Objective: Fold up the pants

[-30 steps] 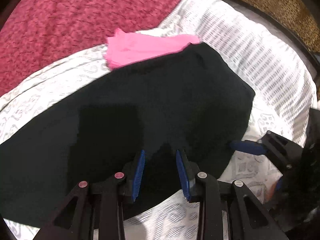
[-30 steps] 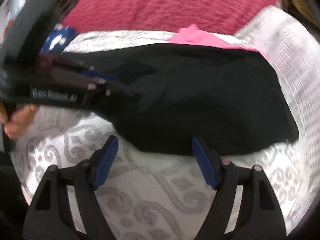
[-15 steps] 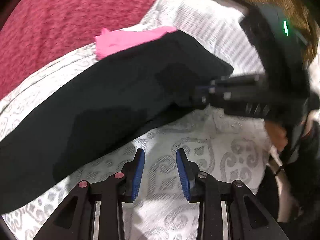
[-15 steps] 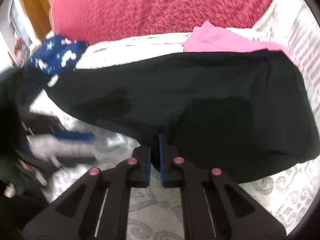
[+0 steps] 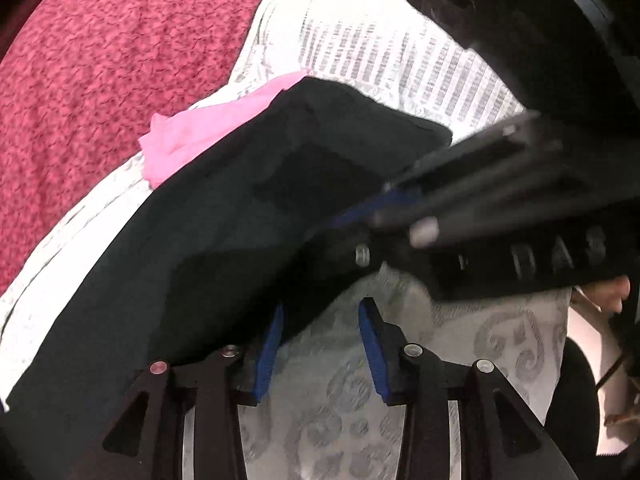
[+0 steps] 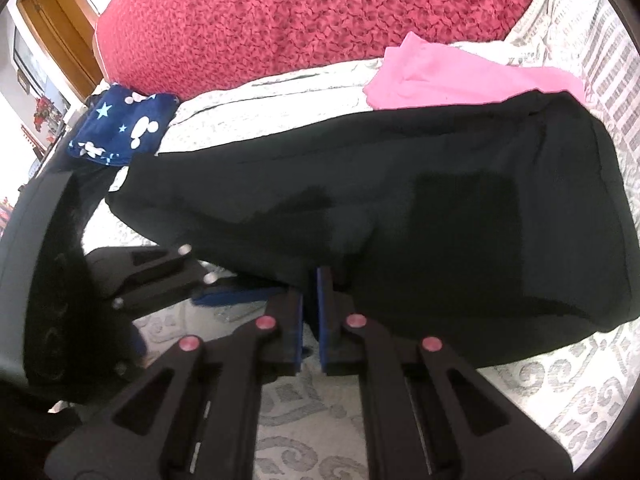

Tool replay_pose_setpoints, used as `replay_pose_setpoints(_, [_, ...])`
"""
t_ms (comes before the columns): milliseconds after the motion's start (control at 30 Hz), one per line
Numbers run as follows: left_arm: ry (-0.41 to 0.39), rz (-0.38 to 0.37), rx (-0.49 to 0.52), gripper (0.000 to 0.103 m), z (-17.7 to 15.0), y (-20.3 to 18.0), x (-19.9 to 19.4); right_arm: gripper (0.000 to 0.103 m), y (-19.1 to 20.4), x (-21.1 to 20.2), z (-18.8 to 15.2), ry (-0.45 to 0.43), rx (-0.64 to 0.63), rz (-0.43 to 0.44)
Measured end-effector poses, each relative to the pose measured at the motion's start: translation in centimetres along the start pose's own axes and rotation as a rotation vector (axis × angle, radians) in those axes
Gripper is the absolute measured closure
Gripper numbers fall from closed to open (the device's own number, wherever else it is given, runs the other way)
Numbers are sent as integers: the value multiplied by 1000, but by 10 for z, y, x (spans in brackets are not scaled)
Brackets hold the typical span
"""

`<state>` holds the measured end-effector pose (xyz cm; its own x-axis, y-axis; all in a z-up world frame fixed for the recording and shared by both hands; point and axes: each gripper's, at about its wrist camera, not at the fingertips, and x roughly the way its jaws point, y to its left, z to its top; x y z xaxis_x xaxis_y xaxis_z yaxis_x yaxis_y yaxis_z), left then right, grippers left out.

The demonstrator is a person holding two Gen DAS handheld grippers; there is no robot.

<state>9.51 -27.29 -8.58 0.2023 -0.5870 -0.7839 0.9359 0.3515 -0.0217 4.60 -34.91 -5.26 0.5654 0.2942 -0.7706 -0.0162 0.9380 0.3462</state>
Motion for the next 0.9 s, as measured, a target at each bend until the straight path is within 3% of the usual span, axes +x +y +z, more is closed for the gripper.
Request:
replay_pose_setpoints(133, [8,-31,34,63,9,-10,13,83,-12,-3,-5,12,62,34])
replay_pose_setpoints(200, [40,-53,13,64,13,-10,22,63,-20,-9,-7,-2,96,19])
replay_pose_setpoints(267, [57,-94,-26,68,13,-9,27,53,-38,-26,-11,-60,153,-13])
replay_pose_setpoints(400, [46,-85,-88,85,10,-4,29,52,-89,-59,-21,-136,300,-146])
replay_pose_setpoints(467, [32,-92,-127,88,10,2,28,52,-120,-70,-31,-138,406,-252])
replay_pose_setpoints(533, [16,-93,-144,89,9,4,26,52,-151,-80,-46,-156,534,-288])
replay_pose_setpoints(700, [9,-63,-118,89,2,-8,17,52,-203,-83,-79,-207,787,-167])
replay_pose_setpoints(867, [12,-52,-132,89,-3,-10,17,30,-221,-77,-66,-335,871,-60])
replay_pose_setpoints(900, [11,-53,-142,89,-3,-9,17,53,-224,-74,-62,-329,877,-64])
